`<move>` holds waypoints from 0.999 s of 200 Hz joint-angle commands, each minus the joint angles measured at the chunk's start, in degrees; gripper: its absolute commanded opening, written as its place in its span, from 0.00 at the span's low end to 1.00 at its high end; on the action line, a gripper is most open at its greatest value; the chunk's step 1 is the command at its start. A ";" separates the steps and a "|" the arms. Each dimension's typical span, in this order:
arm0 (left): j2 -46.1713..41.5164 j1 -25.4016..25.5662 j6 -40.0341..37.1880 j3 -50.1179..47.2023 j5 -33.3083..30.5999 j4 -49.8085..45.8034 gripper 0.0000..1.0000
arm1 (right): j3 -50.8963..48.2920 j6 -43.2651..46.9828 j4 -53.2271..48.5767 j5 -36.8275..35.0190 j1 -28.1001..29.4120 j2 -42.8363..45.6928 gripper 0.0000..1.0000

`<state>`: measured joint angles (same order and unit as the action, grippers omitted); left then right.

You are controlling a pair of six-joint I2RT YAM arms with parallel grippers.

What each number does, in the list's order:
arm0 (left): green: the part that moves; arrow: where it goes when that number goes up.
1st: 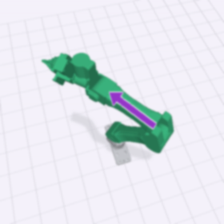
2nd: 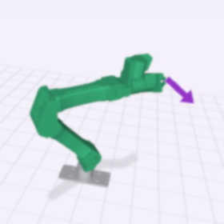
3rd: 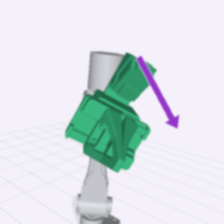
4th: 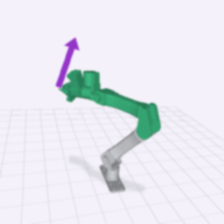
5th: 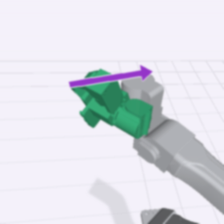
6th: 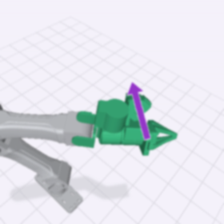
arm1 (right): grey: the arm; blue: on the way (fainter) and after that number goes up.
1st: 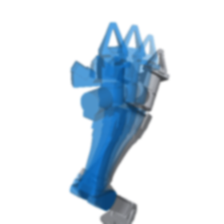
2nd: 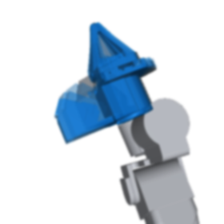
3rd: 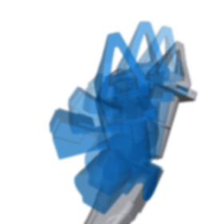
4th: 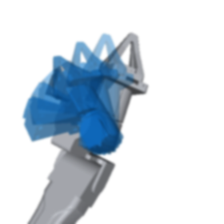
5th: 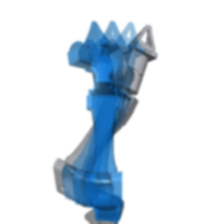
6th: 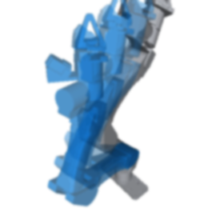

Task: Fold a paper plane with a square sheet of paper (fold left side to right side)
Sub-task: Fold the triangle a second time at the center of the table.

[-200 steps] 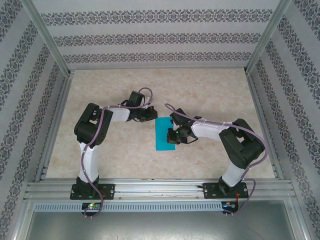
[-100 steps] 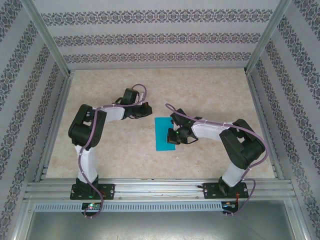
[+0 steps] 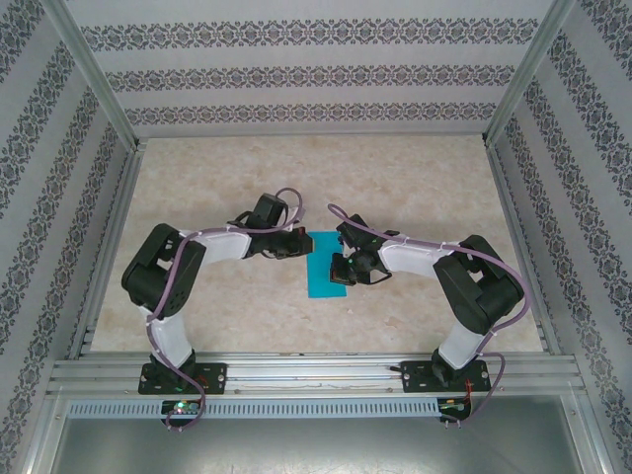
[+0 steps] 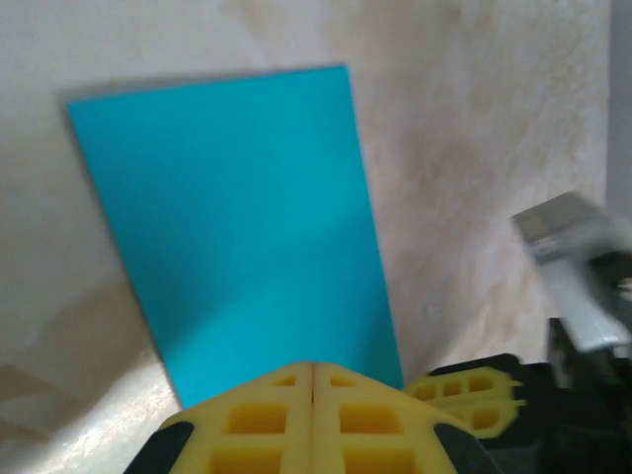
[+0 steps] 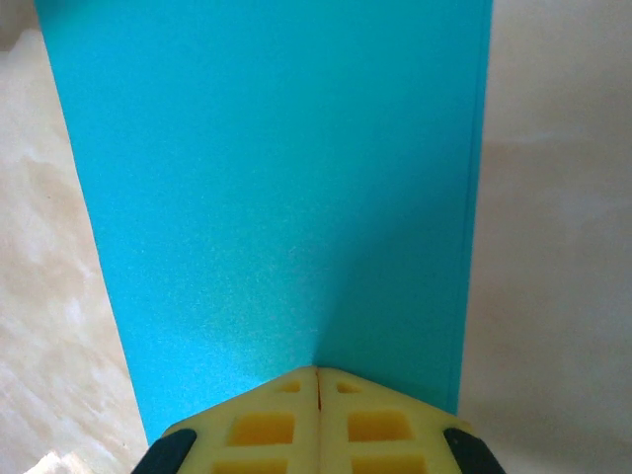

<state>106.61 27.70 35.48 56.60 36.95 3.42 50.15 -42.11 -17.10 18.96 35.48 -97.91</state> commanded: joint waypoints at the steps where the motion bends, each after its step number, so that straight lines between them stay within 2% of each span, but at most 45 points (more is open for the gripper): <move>1: 2.32 0.41 1.55 0.20 0.78 0.15 0.04 | -1.63 -0.78 -5.85 -2.14 0.31 -3.08 0.00; 62: 5.52 0.47 -0.47 2.03 -2.23 -6.69 0.04 | 0.17 -0.97 -5.11 0.47 0.39 -1.02 0.00; 104: 5.19 0.43 -1.08 1.03 -2.94 -8.14 0.03 | 2.14 -1.50 -3.78 3.53 -1.66 5.14 0.17; 140: 4.93 0.56 -0.73 0.08 -2.84 -7.44 0.02 | -1.65 -0.53 -4.34 6.84 -5.21 9.50 0.34; 172: 4.93 0.54 -0.53 -0.10 -2.76 -6.98 0.03 | -5.67 -0.69 -3.66 8.70 -6.23 10.41 0.42; 200: 5.03 0.60 -0.46 -0.23 -2.63 -6.77 0.03 | -7.75 -2.55 -0.55 10.78 -5.89 9.54 0.42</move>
<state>110.54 27.77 35.99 58.11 36.40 0.54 44.05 -43.38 -19.75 26.79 29.26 -87.64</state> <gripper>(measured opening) 0.055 0.424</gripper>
